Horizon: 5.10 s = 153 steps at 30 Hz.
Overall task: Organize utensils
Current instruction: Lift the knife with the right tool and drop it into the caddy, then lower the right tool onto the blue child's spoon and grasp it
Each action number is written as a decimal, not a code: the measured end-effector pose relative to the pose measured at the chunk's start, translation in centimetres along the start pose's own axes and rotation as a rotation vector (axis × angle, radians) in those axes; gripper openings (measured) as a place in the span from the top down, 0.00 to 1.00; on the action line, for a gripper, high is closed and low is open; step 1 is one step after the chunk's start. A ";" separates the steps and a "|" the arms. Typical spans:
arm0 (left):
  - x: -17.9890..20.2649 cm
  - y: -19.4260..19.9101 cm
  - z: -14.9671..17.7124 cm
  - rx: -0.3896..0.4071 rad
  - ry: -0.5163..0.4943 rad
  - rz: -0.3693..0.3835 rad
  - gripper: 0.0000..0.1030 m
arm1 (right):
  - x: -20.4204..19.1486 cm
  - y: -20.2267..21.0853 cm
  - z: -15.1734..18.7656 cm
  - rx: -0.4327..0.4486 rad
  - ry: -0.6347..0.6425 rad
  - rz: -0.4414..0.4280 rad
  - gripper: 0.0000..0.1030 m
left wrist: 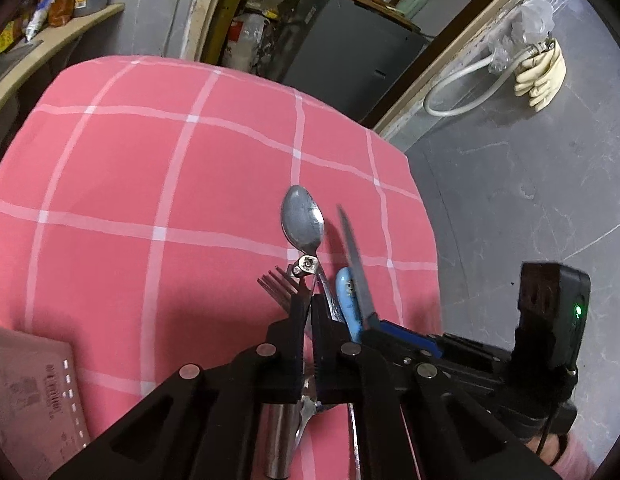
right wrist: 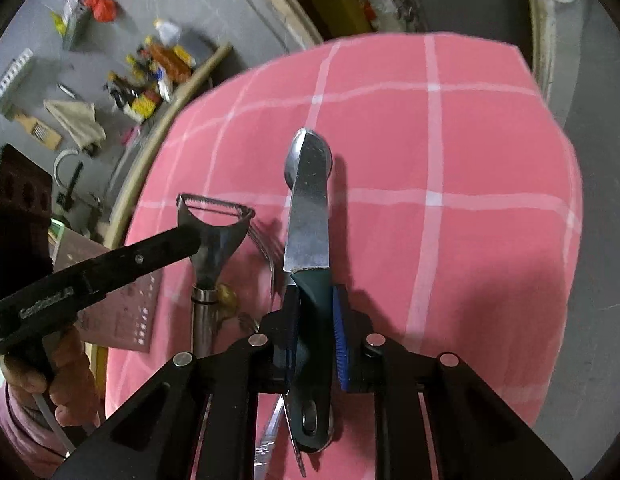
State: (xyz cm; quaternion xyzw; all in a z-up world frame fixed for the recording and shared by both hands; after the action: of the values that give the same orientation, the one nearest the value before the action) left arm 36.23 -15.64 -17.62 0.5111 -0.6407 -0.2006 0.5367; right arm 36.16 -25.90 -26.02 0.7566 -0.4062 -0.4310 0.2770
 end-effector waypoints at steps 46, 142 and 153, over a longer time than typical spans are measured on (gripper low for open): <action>-10.8 27.1 -3.6 0.547 -0.119 -0.085 0.98 | -25.8 3.5 -4.6 0.618 0.195 -0.288 0.86; -3.7 -1.9 4.0 -0.049 -0.121 -0.094 0.75 | -0.6 -1.0 -3.0 0.165 0.152 -0.041 0.70; -3.9 -1.9 3.9 -0.085 -0.120 -0.085 0.97 | -0.3 -0.9 -2.4 0.167 0.094 -0.057 0.84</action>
State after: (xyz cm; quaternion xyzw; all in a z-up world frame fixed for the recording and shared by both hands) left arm 33.21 -14.08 -22.36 0.5017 -0.6405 -0.2804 0.5094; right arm 38.54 -24.96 -25.43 0.8077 -0.4058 -0.3672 0.2194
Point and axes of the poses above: each gripper's, at about its wrist camera, not at the fingertips, and y roughly against the way its jaws point, x to its right, z to its underside, the point moved 8 cm from there along -y, roughly the way its jaws point, and after that the axes turned 9 degrees about y, right-handed, at the moved point
